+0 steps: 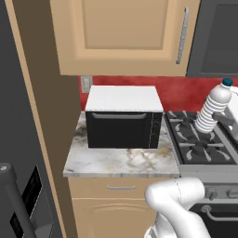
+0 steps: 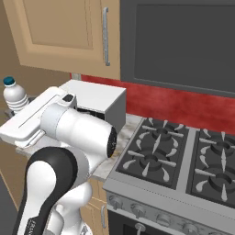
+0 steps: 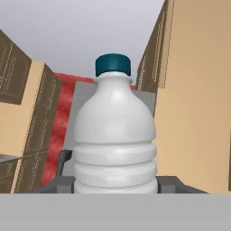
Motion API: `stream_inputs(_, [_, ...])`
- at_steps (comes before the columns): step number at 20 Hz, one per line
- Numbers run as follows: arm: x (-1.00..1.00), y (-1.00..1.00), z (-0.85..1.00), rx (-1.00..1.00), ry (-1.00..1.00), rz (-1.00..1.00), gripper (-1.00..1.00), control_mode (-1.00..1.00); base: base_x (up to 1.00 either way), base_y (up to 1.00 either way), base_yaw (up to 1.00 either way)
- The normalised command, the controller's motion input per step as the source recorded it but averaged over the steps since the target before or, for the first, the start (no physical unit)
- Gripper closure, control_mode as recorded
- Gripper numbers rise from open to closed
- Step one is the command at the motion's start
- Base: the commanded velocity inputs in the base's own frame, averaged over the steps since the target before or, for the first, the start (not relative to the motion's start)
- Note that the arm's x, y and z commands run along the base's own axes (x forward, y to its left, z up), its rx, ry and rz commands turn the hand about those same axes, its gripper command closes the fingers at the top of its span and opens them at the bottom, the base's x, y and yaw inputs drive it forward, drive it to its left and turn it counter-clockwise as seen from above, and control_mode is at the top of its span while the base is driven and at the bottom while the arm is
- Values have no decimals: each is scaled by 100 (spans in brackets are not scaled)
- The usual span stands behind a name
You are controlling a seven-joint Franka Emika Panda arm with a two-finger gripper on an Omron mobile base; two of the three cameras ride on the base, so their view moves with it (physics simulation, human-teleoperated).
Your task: Take the bottled waters from the counter and place them in the freezer to freeze. Close the freezer door after placing the bottles.
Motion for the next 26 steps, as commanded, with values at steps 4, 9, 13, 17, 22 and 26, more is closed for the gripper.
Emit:
stream_inputs(4, [-1,3,-26,0,0,7,100,-100,0,0,0])
stream_inputs(9, [0,9,-13,0,0,7,100,-100,0,0,0])
stream_inputs(13, [0,1,-1,0,0,7,100,-100,0,0,0])
stream_inputs(17, [0,0,0,0,0,2,100,-100,0,0,0])
stream_inputs(22, [0,0,0,0,0,0,100,-100,0,0,0])
stream_inputs(26, [0,0,0,0,0,0,100,-100,0,0,0])
